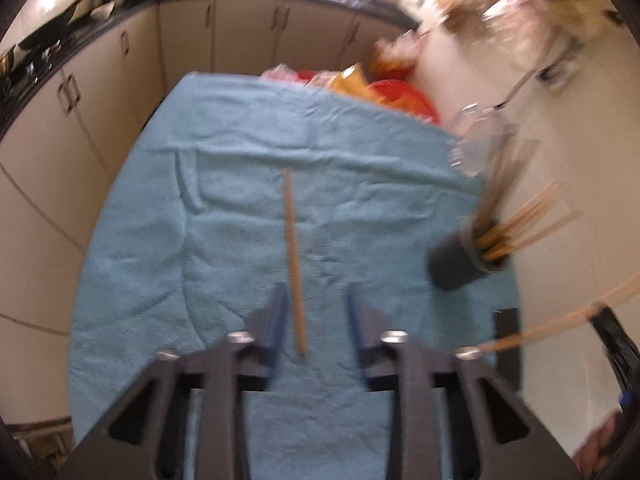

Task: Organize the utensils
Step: 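Lift the held chopsticks upright and carry both toward the holder cup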

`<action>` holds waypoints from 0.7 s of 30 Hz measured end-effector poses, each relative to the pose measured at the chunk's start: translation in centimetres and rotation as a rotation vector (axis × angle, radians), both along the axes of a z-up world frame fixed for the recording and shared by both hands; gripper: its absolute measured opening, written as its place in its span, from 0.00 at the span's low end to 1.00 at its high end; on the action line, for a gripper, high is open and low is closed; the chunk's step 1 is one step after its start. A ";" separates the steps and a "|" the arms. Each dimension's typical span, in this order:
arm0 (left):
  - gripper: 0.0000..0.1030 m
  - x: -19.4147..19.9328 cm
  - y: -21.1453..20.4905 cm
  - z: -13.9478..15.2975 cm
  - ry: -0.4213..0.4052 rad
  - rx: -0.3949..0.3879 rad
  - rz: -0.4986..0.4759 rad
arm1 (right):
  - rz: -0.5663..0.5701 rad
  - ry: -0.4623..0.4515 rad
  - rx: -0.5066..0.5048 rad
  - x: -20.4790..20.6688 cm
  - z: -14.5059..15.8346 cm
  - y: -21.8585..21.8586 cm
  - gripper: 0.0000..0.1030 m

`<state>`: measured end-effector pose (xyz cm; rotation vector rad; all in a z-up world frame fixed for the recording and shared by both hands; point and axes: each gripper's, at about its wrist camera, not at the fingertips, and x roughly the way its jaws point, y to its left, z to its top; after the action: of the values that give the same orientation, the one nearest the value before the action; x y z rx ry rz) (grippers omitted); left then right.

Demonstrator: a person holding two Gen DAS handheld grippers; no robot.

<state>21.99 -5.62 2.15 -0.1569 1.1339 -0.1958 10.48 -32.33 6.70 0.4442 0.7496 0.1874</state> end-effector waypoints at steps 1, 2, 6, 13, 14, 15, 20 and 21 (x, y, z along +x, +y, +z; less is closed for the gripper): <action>0.34 0.9 -0.1 -0.7 0.019 -0.005 -0.009 | -0.005 0.000 0.002 -0.1 -0.1 -0.2 0.07; 0.34 2.3 -0.2 -1.8 0.050 0.000 -0.007 | -0.008 0.001 0.000 -0.2 -0.1 -0.3 0.07; 0.33 6.5 -1.2 -5.2 0.128 0.015 -0.006 | -0.034 0.012 -0.016 -0.5 -0.1 -1.0 0.07; 0.32 12.1 -3.3 -9.0 0.195 0.092 -0.020 | -0.093 0.026 -0.047 -1.4 0.2 -2.7 0.07; 0.32 12.8 -3.5 -9.4 0.201 0.107 -0.021 | -0.104 0.030 -0.049 -1.6 0.1 -2.9 0.07; 0.31 13.1 -3.8 -9.8 0.205 0.118 -0.021 | -0.115 0.034 -0.049 -1.8 0.1 -3.1 0.07; 0.19 15.0 -4.0 -11.7 0.244 0.143 -0.014 | -0.149 0.049 -0.052 -2.3 -0.2 -3.8 0.07; 0.15 15.1 -4.0 -12.2 0.253 0.142 -0.012 | -0.154 0.050 -0.053 -2.3 -0.2 -3.9 0.07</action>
<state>37.11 -9.65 -10.08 -0.0498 1.3961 -0.1068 8.18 -36.24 6.55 0.4556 0.7643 0.0125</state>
